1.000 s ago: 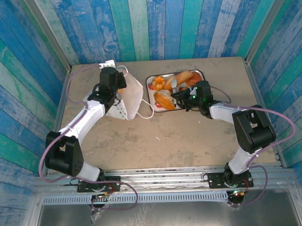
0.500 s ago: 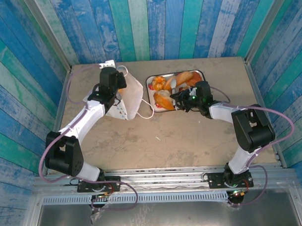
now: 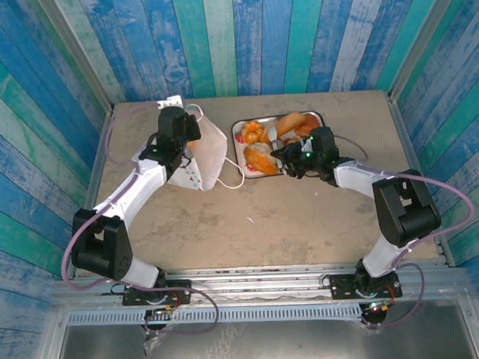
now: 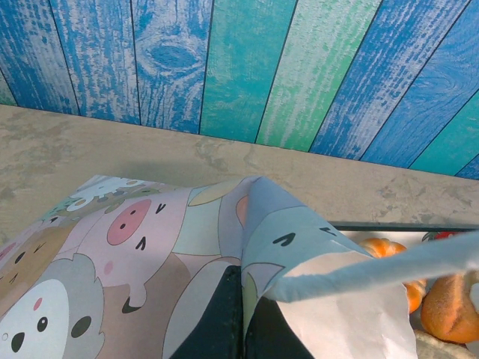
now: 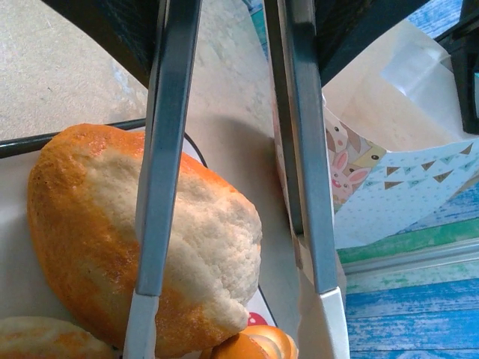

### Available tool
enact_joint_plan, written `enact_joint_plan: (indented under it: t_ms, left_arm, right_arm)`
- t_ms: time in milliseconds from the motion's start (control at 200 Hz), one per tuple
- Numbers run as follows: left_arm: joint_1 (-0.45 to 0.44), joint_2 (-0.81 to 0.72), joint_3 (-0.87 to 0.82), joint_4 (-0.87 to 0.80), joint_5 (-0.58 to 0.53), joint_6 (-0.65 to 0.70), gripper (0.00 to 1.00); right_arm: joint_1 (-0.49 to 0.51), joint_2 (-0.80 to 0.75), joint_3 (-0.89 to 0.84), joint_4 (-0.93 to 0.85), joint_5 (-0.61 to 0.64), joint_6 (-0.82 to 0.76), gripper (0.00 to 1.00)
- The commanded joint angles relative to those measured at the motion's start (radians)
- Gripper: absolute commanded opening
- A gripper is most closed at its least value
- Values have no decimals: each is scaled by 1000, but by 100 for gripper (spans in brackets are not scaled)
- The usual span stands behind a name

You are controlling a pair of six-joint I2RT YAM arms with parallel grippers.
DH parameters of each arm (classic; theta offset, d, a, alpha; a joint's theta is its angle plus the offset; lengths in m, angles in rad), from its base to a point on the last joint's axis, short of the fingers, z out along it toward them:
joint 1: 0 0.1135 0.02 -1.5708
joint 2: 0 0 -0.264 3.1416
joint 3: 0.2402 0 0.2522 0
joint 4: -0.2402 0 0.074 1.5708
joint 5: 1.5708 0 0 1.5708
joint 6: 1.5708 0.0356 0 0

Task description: Take the fake bread out of the paper bag

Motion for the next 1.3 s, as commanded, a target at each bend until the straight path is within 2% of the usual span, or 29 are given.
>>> enact_joint_plan:
  t_ms: [0, 316, 866, 1127, 1292]
  left_arm:
    - [3, -30, -7, 15, 12, -13, 0]
    - [3, -33, -8, 17, 18, -11, 0]
    - [3, -45, -12, 15, 11, -13, 0]
    - [3, -47, -18, 21, 15, -16, 0]
    - [3, -41, -13, 21, 23, -14, 0]
  right_arm:
    - [-8, -27, 29, -60, 21, -46, 47]
    - [-13, -45, 43, -94, 34, -72, 47]
    - [-39, -232, 4, -225, 86, -134, 49]
    - [-97, -325, 69, -369, 111, -235, 48]
    - [-137, -294, 124, -405, 74, -284, 46]
